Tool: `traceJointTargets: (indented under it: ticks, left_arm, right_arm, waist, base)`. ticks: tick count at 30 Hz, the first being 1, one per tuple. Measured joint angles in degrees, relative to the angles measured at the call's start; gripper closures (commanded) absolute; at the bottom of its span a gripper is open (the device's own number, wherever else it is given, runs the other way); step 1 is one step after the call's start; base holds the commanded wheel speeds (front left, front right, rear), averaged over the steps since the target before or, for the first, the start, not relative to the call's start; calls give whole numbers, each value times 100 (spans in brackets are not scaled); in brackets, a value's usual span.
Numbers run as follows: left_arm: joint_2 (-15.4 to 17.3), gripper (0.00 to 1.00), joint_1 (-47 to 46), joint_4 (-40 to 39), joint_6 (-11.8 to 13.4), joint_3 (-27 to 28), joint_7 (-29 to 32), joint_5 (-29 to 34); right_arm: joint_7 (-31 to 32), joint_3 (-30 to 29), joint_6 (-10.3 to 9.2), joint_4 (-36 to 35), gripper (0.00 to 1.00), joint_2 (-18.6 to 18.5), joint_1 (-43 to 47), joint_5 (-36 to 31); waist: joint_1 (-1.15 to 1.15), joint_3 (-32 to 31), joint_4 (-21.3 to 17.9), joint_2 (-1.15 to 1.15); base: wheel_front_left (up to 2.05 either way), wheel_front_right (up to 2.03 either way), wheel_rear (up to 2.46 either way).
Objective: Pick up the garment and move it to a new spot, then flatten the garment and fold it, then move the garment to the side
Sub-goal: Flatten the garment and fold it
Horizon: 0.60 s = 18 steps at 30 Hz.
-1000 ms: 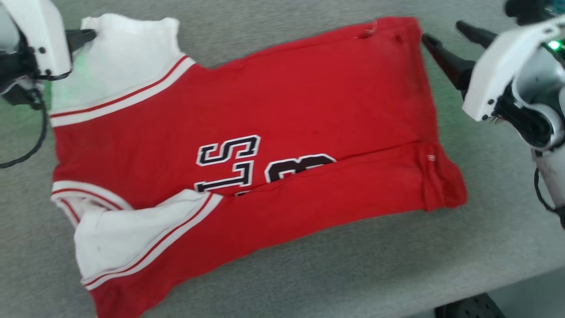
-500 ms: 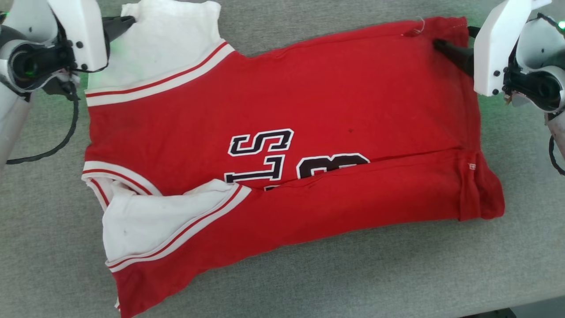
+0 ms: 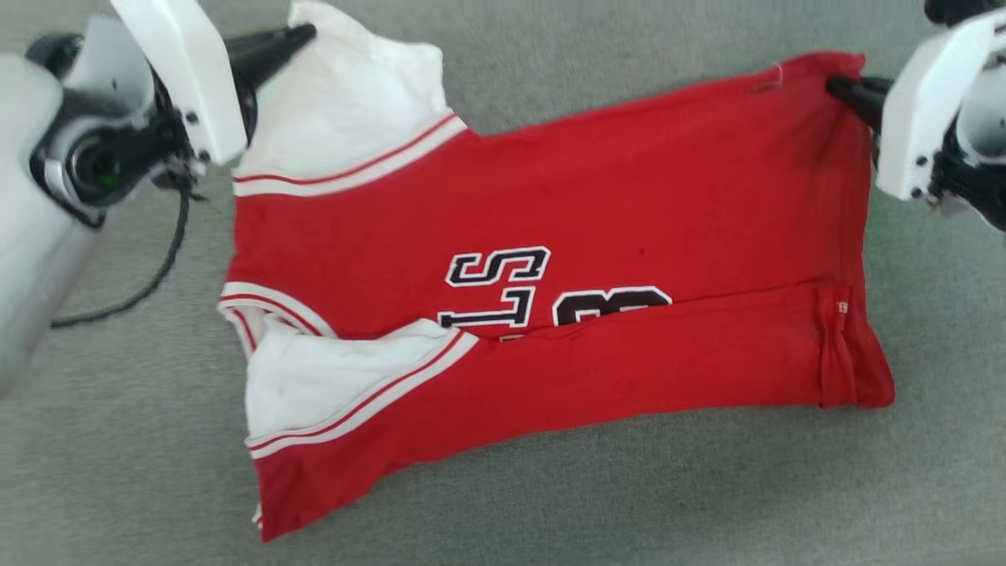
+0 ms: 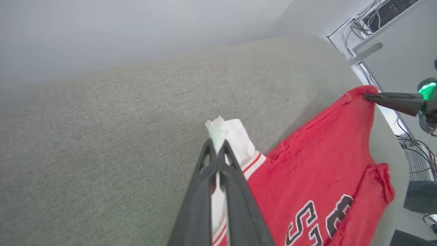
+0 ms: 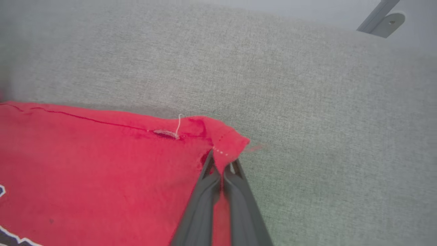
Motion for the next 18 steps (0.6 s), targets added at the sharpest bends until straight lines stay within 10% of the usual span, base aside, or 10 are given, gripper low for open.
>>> traceJointTargets:
  ticks: [18]
  left_arm:
    - [2162, 100, 2878, -3339, 1, -516, -2319, -414]
  right_arm:
    - [-232, -470, 0, -2063, 100, -1516, 2773, 337]
  waist:
    - [0, -1285, 675, 0]
  base:
    - [0, 0, 0]
